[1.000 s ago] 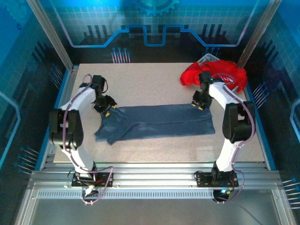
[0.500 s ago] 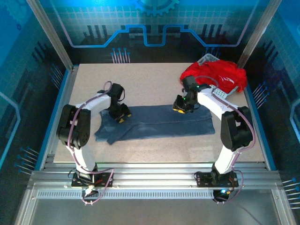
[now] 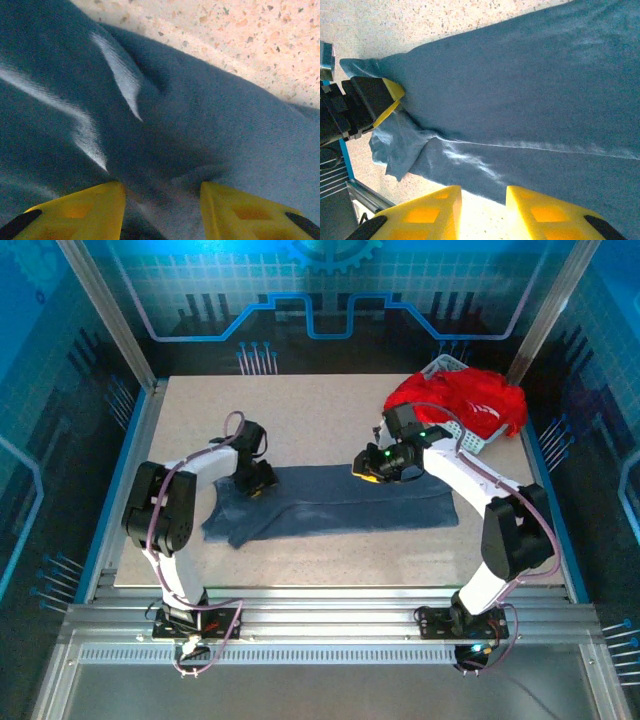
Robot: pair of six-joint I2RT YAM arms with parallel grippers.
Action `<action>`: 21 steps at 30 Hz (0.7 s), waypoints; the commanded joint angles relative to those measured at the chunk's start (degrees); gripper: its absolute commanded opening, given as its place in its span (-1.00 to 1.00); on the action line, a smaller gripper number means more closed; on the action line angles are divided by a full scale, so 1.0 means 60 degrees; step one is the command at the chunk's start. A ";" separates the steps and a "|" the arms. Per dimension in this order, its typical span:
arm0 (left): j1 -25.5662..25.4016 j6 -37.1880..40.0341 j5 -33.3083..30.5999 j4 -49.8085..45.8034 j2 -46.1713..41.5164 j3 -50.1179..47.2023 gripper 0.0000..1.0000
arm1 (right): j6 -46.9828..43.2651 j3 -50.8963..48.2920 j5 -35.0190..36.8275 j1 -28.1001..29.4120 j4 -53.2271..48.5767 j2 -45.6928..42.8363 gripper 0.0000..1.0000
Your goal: Fold and stack the t-shirts
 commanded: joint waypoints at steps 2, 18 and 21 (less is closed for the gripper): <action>-0.0114 0.0270 0.0359 0.0206 -0.0121 -0.0654 -0.16 | 0.0036 0.0037 -0.0279 0.0097 -0.0043 -0.0226 -0.39; -0.0983 -0.0758 0.1771 -0.0254 -0.2761 -0.2338 -0.49 | 0.0064 0.0179 -0.0363 0.0078 0.0058 -0.0047 -0.39; -0.1158 -0.1050 0.2126 -0.0489 -0.2679 -0.2520 -0.51 | 0.0071 0.0137 -0.0371 0.0080 0.0039 -0.0079 -0.39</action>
